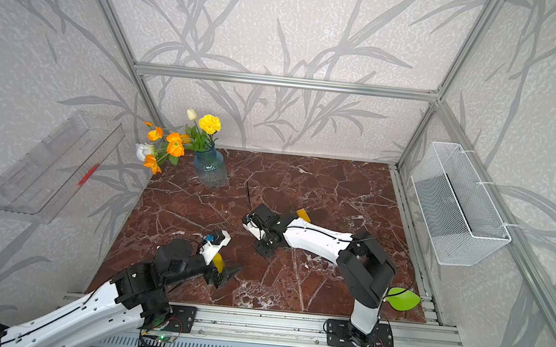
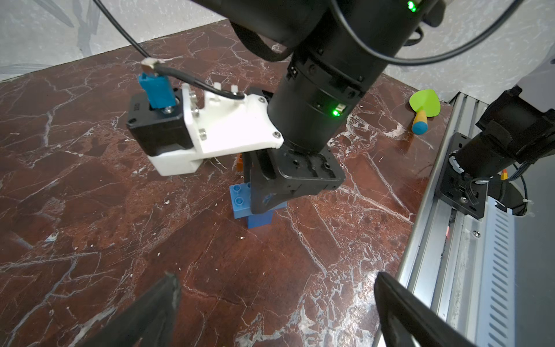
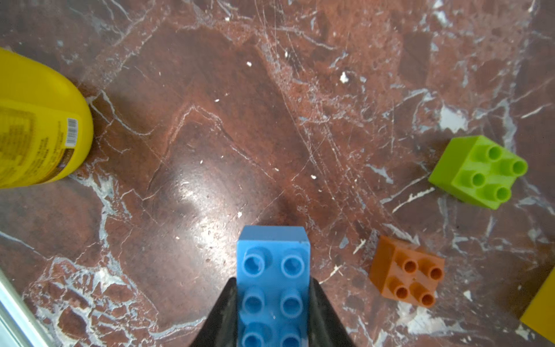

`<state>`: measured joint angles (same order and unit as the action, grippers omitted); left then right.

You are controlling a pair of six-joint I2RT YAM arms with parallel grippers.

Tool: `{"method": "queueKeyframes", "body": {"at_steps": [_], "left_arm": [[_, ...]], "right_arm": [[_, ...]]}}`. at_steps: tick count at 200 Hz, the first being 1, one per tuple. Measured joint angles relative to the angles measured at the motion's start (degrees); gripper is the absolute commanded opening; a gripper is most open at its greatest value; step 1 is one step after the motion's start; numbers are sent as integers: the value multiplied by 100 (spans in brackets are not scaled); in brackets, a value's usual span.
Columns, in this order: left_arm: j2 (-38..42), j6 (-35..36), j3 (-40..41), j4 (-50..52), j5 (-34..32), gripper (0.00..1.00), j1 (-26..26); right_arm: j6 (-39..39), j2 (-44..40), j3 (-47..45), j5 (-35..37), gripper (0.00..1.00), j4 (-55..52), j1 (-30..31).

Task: Assemble the letter f with lego
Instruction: Assemble the lego brick with the lego brick.

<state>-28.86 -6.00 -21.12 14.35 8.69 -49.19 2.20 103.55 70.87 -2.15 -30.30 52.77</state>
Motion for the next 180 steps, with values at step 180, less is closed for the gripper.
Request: {"method": "queueKeyframes", "body": {"at_steps": [180], "left_arm": [[0, 0, 0, -2, -2, 99, 0]], "right_arm": [[238, 168, 162, -92, 53, -210, -155]]}}
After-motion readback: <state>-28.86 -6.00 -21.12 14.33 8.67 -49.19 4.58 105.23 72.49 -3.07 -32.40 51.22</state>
